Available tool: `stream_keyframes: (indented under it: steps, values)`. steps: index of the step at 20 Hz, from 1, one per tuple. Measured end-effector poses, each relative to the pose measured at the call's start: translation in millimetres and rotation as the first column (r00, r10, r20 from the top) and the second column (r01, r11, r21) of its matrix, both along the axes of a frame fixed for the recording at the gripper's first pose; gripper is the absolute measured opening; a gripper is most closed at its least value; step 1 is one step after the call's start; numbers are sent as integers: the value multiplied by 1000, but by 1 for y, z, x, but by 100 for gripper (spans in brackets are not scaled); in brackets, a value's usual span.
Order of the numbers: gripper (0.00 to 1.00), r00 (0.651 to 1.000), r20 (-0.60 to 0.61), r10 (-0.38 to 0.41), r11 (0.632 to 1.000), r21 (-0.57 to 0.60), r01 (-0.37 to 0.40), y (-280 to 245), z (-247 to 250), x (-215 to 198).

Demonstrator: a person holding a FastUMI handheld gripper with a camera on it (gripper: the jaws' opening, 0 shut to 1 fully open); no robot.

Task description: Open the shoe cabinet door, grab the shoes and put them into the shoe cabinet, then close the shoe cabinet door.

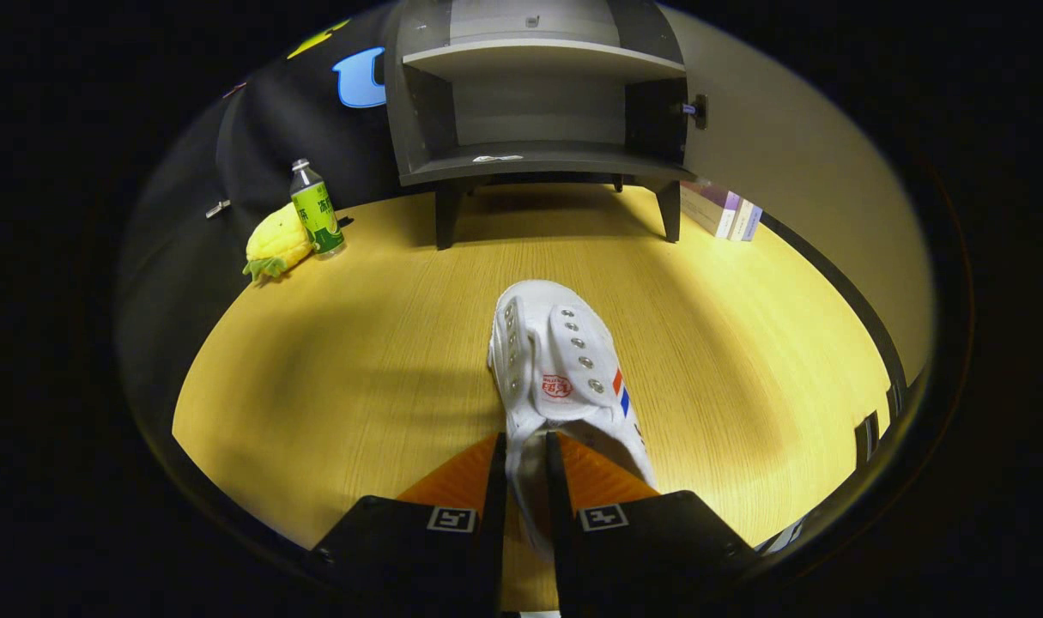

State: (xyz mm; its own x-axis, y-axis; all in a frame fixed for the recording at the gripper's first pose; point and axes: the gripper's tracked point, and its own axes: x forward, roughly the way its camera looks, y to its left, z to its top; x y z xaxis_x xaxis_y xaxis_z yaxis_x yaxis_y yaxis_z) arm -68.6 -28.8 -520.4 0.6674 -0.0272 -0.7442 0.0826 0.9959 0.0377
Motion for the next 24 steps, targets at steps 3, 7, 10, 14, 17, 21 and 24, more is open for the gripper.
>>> stream_keyframes:
  steps: [3,7,10,14,17,21,24]
  values:
    - [29,999,-28,-20,998,58,21,3,1,-2]
    - [25,999,-48,7,998,66,-4,8,0,-6]
    - [25,999,-41,11,999,54,-9,10,-2,-3]
    - [25,1000,-22,9,999,31,-8,11,-3,7]
    - [24,1000,-9,-1,1000,24,2,10,-5,20]
    - [22,1000,-1,-10,1000,0,10,8,-7,30]
    - [18,1000,17,-15,1000,-3,15,7,-7,35]
